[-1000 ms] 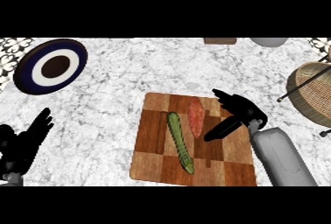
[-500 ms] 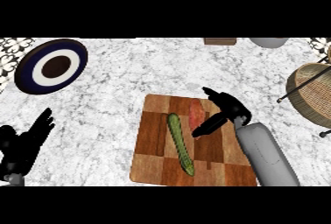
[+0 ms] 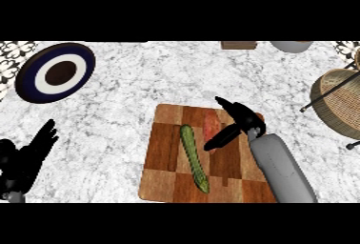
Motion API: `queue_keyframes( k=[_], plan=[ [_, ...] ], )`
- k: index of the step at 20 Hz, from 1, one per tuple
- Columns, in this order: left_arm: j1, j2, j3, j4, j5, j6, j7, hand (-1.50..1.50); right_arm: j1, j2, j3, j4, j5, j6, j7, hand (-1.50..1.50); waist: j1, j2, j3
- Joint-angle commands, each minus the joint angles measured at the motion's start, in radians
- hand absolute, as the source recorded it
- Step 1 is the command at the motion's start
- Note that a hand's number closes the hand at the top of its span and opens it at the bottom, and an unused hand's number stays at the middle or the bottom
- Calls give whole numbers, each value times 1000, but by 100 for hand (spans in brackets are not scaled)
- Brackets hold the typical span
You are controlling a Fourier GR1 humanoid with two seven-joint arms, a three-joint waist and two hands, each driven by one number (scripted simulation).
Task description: Pick the sweet potato from the cutting board and place it in the tiered basket
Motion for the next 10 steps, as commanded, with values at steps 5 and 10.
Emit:
queue_keyframes(
  k=[5,10],
  plan=[
    [21,-4,15,29,-12,-20,-46,0,45,51,84,33,32,-116,-181,150,5,11,8],
    [-25,-33,7,-45,-21,19,58,0,34,44,8,-37,51,-141,-121,150,-1,9,8]
  ],
)
